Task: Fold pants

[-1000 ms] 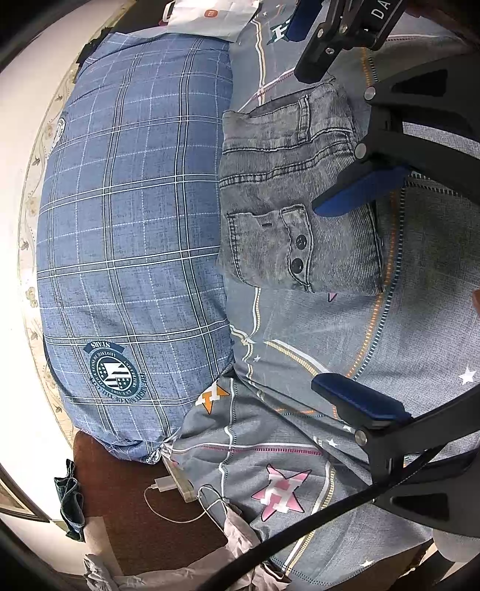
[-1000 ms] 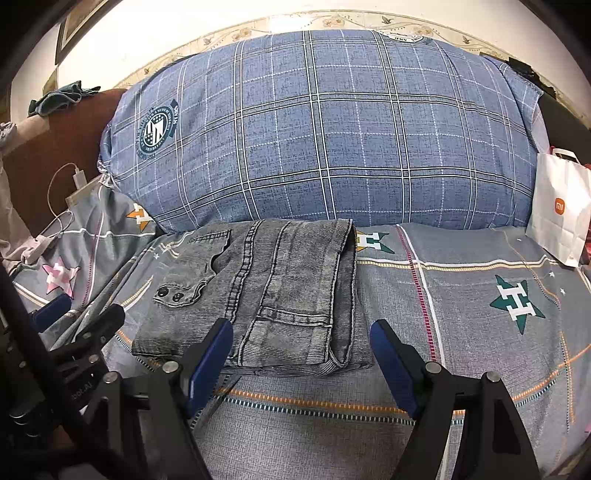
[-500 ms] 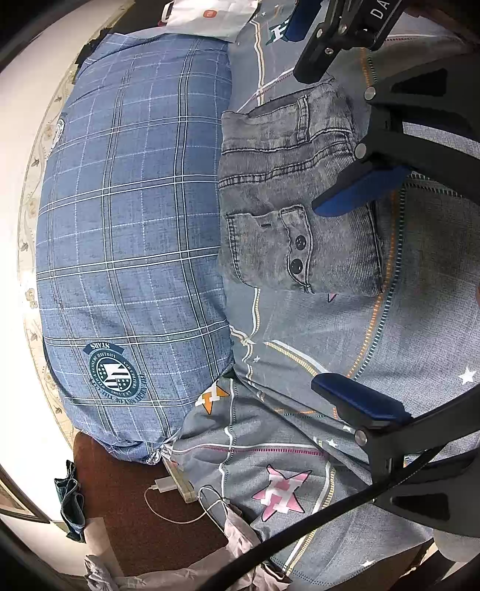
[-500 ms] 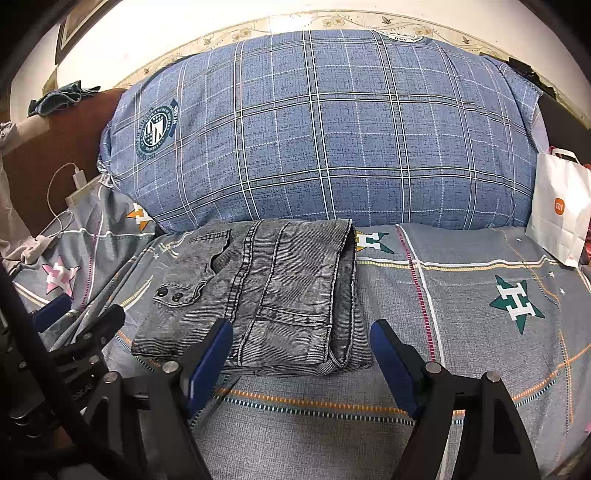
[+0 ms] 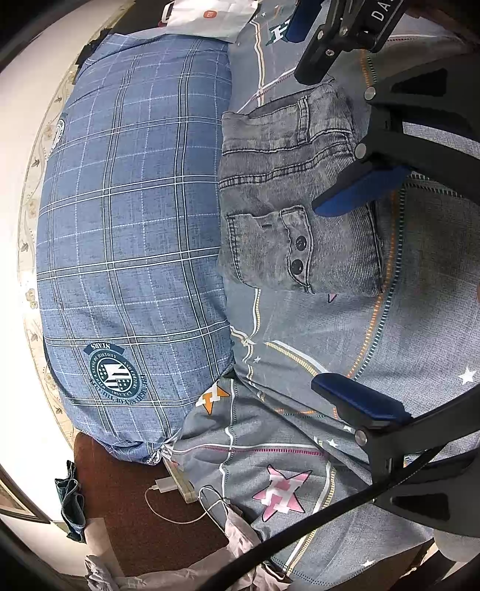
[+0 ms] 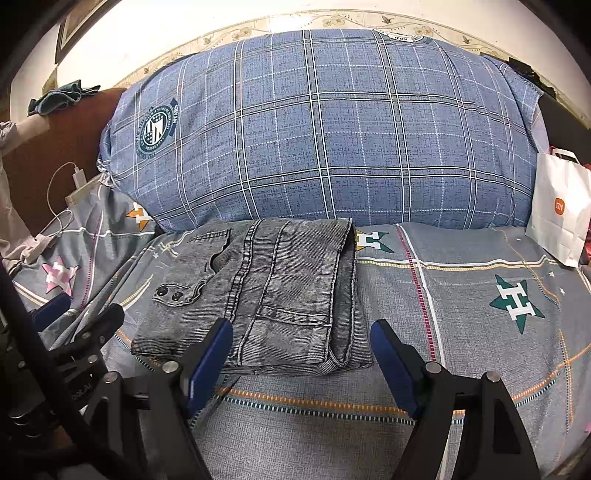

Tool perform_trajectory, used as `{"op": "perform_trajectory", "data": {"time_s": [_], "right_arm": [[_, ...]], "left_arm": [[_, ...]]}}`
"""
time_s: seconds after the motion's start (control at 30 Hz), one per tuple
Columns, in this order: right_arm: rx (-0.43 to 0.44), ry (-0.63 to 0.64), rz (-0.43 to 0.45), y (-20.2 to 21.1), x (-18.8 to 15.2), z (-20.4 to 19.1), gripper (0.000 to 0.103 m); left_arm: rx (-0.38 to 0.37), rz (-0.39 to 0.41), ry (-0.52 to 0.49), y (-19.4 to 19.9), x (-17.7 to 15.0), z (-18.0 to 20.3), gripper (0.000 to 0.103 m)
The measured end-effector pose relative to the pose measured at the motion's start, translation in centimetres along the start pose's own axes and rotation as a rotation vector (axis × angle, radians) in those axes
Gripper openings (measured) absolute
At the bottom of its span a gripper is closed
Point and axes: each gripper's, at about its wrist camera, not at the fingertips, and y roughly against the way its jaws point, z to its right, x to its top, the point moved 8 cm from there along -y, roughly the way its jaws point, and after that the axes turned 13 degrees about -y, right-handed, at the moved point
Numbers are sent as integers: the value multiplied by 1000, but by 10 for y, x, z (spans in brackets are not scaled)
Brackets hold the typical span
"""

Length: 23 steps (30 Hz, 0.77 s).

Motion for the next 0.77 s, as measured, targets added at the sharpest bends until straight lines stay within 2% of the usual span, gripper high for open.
{"op": "perform_trajectory", "data": {"time_s": [0.33,0.47,0.6,0.7,0.77], "right_arm": [[0,1,-4,-1,0,1,80],[-2,-1,-8,-3,-1,2,80],[-3,-5,-10,-4,-1,3,80],[-7,-2,-16,-7,-3,3,80],[-15,1,-25,-13,-6,4,80]], "left_arm": [[6,-3,2,-2,-1,-1,87],[-38,-53,15,-14,-6,2,87],[-37,-64,35,-17,-9,-1,87],[-55,-56,8,-21,-11,5,87],[-34,-68,-12,-27,-15,9,87]]}}
